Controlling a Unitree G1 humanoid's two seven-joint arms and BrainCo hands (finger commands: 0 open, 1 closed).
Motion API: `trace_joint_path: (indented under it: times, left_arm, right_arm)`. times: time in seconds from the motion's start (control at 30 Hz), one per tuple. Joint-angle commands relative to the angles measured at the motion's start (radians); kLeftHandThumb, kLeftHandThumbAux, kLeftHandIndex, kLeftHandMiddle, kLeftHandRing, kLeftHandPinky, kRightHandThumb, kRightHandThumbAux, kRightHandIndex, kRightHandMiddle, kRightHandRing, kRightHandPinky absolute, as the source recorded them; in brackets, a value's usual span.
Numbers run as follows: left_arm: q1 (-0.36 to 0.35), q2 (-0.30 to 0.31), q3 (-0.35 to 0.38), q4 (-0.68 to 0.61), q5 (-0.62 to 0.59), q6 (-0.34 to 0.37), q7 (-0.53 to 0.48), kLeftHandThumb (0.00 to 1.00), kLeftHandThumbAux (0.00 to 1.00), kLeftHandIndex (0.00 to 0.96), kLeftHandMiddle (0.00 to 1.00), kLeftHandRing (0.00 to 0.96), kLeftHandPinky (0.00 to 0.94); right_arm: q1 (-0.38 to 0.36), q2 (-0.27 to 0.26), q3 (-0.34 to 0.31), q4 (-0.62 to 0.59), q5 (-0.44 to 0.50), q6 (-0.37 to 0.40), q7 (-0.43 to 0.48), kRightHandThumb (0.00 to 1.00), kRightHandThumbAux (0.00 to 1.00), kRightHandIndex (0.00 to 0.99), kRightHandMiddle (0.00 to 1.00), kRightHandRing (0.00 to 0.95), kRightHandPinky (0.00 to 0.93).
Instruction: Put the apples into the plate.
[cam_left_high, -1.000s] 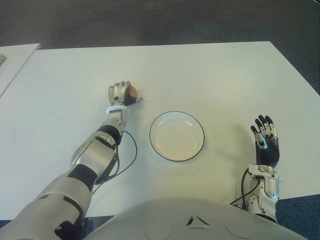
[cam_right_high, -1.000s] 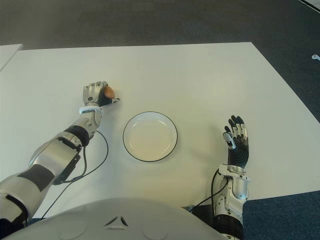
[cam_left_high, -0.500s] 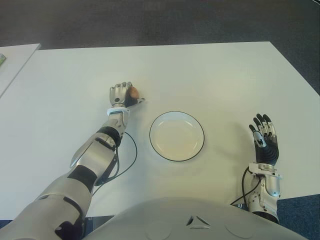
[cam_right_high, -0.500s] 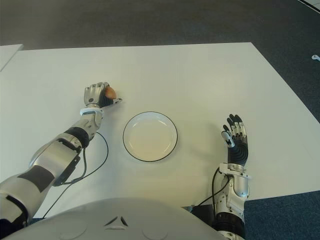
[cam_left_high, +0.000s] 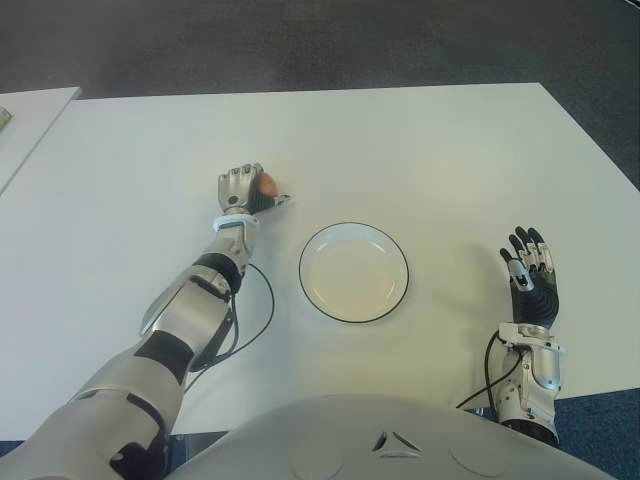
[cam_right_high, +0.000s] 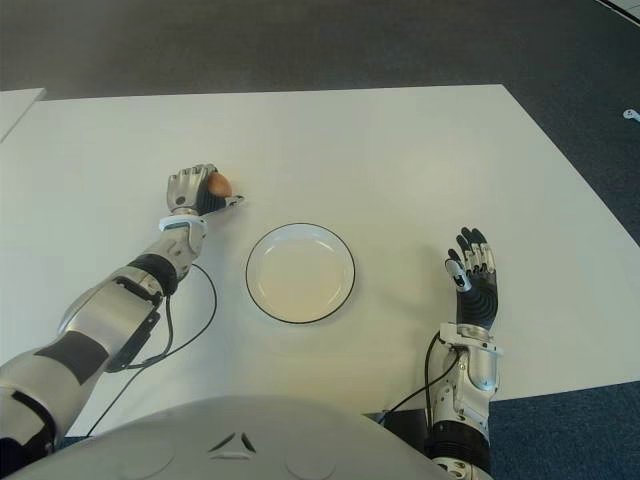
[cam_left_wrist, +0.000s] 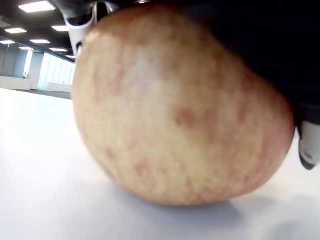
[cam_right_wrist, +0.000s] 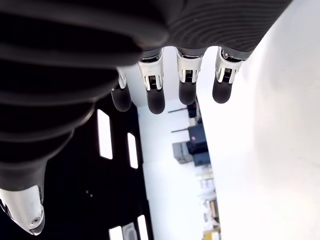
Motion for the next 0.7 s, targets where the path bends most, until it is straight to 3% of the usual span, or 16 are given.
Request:
trace_joint_path:
  times: [0.03,0.37,0.47,0.7]
  left_arm:
    - [0.017,0.039,0.014,0.016,-0.024,-0.04,-0.086,0.855,0.667,0.4,0.537,0.857,0.811]
    - [-0.136,0.149,-0.007,-0.063,0.007,-0.078,-0.216,0.853,0.668,0.398,0.535,0.843,0.799]
    - [-0.14,0.167,-0.018,-0.112,0.02,-0.086,-0.221,0.853,0.668,0.398,0.534,0.84,0.798]
    - [-0.085,0.258,0.008,-0.428,0.025,-0.097,-0.266,0.853,0.669,0.399,0.532,0.83,0.79]
  right_arm:
    - [-0.002,0.009,0.01,0.095,-0.011,-0.004,0.024,0.083,0.618,0.088,0.111,0.052,0.0]
    - [-0.053,0.0,0.013,0.236,-0.042,-0.137,0.084,0.092,0.628,0.073,0.069,0.027,0.014]
    - [-0.057,0.007,0.017,0.243,-0.054,-0.157,0.084,0.094,0.633,0.074,0.065,0.025,0.016]
    - [-0.071,0.021,0.021,0.267,-0.069,-0.175,0.077,0.091,0.635,0.078,0.063,0.023,0.007]
